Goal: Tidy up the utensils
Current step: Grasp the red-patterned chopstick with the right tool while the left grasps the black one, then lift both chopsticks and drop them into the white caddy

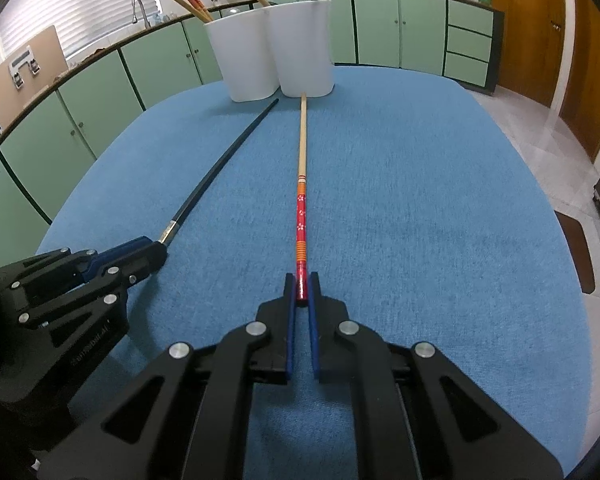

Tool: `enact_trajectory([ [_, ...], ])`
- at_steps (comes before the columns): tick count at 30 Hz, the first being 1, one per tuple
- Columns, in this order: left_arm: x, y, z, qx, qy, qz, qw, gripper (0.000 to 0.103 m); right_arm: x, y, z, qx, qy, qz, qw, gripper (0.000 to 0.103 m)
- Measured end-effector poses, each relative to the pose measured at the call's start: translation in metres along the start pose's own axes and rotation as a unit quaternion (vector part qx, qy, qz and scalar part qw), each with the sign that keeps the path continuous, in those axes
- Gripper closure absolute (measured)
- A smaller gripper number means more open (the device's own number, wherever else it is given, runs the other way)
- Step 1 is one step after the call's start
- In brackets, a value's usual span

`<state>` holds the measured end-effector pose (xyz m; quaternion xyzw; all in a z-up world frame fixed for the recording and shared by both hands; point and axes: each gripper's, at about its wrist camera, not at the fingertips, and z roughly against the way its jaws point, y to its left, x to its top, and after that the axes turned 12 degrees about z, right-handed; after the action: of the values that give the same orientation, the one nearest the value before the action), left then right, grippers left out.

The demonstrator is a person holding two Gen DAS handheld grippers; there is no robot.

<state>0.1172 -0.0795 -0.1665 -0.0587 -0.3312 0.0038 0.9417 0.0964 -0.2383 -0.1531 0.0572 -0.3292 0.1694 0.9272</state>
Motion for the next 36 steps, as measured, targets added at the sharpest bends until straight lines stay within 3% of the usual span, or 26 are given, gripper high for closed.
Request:
enact_trajectory([
  [12,0.004,0.017,0.014,-0.025,-0.017,0.032,0.9990,0.097,-0.001,-0.011,0.015,0.030,-0.023,-0.031,0.999,0.098],
  [20,0.027,0.030,0.066,-0.032,-0.082,0.034,0.9955,0.097,0.020,-0.011,0.052,0.021,-0.065,-0.014,0.998,0.098],
  [27,0.058,0.036,0.114,-0.045,-0.151,0.035,0.9869,0.097,0.048,-0.016,0.093,0.011,-0.117,0.008,0.993,0.098],
  [36,0.097,0.037,0.144,-0.076,-0.192,0.028,0.9781,0.097,0.092,-0.018,0.136,0.010,-0.170,0.042,0.984,0.098],
])
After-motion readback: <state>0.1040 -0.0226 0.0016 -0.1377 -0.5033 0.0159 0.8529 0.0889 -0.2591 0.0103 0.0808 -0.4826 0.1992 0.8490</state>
